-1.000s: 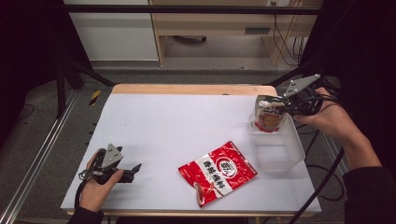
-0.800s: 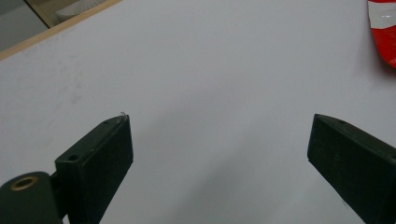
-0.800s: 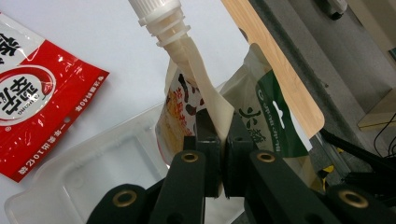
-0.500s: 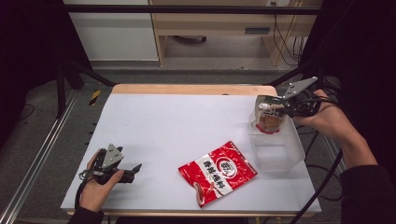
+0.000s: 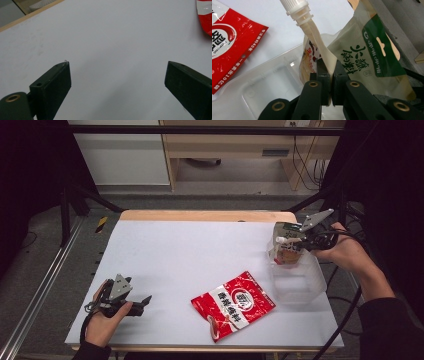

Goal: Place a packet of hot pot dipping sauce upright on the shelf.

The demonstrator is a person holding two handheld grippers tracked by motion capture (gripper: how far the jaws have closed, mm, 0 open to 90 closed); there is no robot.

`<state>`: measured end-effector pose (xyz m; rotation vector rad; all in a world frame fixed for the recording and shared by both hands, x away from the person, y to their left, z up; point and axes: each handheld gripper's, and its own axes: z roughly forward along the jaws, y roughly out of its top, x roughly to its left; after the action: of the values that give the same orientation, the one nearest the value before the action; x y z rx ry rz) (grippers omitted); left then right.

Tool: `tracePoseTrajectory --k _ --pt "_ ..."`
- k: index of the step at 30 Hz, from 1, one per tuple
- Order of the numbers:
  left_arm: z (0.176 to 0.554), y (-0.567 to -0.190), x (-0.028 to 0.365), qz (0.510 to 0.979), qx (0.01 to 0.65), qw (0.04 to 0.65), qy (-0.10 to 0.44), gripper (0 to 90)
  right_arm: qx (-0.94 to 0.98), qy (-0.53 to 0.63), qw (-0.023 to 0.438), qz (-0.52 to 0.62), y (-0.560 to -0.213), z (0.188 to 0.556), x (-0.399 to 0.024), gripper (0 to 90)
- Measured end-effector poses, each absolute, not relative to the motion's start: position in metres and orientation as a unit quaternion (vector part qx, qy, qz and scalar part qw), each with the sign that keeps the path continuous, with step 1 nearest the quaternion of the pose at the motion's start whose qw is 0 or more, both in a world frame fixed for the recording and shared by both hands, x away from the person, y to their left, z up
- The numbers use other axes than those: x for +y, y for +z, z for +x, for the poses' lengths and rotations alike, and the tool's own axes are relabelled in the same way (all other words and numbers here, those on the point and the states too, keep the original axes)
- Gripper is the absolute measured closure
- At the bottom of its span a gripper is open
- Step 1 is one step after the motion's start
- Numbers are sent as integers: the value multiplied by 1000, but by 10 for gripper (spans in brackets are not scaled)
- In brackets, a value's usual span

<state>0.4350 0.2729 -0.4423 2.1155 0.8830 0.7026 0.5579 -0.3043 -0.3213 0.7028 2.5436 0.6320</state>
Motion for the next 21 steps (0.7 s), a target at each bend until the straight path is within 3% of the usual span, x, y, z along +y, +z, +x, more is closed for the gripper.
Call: tracePoseTrajectory --k 21 --pt "435 -443 271 823 341 369 265 66 918 218 190 270 -342 570 -302 869"
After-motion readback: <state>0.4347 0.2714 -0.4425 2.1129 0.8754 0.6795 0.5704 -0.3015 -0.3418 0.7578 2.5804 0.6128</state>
